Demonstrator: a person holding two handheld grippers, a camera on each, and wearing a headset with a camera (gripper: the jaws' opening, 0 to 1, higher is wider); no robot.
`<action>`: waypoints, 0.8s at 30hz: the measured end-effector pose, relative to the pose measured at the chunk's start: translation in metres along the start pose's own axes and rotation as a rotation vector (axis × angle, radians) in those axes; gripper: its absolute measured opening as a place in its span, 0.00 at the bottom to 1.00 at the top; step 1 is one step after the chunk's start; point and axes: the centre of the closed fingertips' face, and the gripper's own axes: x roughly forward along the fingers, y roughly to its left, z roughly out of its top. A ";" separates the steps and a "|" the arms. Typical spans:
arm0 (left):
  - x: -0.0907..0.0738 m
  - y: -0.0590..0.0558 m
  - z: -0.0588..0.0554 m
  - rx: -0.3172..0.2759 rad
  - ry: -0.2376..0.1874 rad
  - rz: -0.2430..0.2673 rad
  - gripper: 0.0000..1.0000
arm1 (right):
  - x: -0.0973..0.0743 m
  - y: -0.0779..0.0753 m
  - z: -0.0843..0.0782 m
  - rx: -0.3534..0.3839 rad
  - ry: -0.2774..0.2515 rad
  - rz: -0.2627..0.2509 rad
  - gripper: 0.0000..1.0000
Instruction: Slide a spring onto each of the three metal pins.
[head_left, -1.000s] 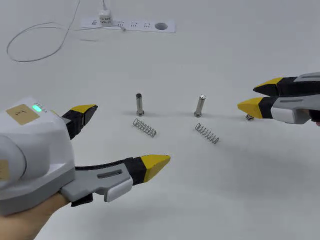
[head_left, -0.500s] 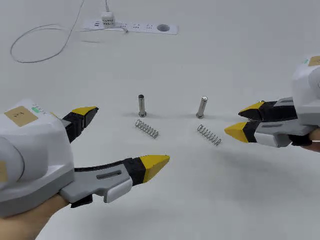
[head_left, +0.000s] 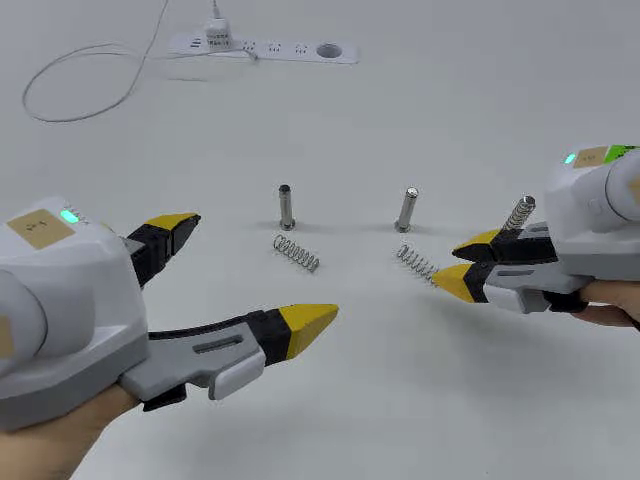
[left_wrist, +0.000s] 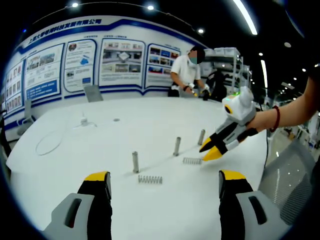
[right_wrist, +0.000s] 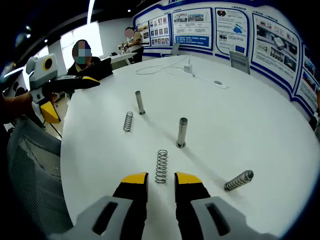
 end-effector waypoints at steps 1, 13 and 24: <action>0.000 0.000 0.000 -0.002 -0.001 0.000 0.90 | 0.001 0.000 -0.001 -0.001 0.002 0.000 0.21; 0.000 -0.001 -0.002 -0.028 0.003 -0.004 0.87 | 0.015 0.000 -0.006 0.034 0.011 -0.007 0.16; 0.000 0.001 -0.003 -0.025 0.005 -0.002 0.86 | 0.019 -0.002 -0.012 0.037 0.037 -0.018 0.13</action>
